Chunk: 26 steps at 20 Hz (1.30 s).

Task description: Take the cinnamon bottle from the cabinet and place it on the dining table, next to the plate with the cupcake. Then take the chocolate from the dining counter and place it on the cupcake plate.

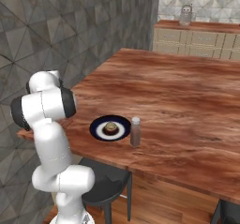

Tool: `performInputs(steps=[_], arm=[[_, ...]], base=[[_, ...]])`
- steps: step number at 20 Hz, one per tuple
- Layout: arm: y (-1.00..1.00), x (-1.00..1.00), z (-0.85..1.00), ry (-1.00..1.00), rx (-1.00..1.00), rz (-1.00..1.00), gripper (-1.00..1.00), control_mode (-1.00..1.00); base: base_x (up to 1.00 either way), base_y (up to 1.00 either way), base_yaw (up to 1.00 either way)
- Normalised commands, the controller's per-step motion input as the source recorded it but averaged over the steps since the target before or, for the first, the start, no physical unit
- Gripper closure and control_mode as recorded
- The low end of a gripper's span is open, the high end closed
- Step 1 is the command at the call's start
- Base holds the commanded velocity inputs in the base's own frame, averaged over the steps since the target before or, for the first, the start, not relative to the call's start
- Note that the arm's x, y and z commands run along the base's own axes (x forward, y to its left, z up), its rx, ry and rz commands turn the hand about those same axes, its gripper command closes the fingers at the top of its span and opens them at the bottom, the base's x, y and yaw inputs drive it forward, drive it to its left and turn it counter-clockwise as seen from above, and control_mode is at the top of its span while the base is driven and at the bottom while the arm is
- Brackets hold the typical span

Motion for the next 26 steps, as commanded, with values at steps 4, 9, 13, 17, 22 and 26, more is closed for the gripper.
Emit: performInputs(steps=[4,9,13,17,22,26], arm=[[0.00,0.19,-0.67,0.00,0.00,0.00,-1.00,-1.00],[0.00,0.29,-0.42,0.00,0.00,0.00,-1.00,-1.00],[0.00,0.31,-0.29,-0.02,0.00,0.00,-1.00,-1.00],[-0.01,0.06,-0.23,-0.09,0.00,0.00,-1.00,-1.00],[-0.10,0.02,-0.16,-0.10,0.00,0.00,-1.00,-1.00],[-0.47,0.00,-0.21,-0.11,0.06,0.00,-1.00,-1.00]], base=[[0.00,0.00,0.00],[0.00,0.00,0.00],[0.00,0.00,0.00],[0.00,0.00,0.00],[0.00,0.00,0.00],[0.00,0.00,0.00]])
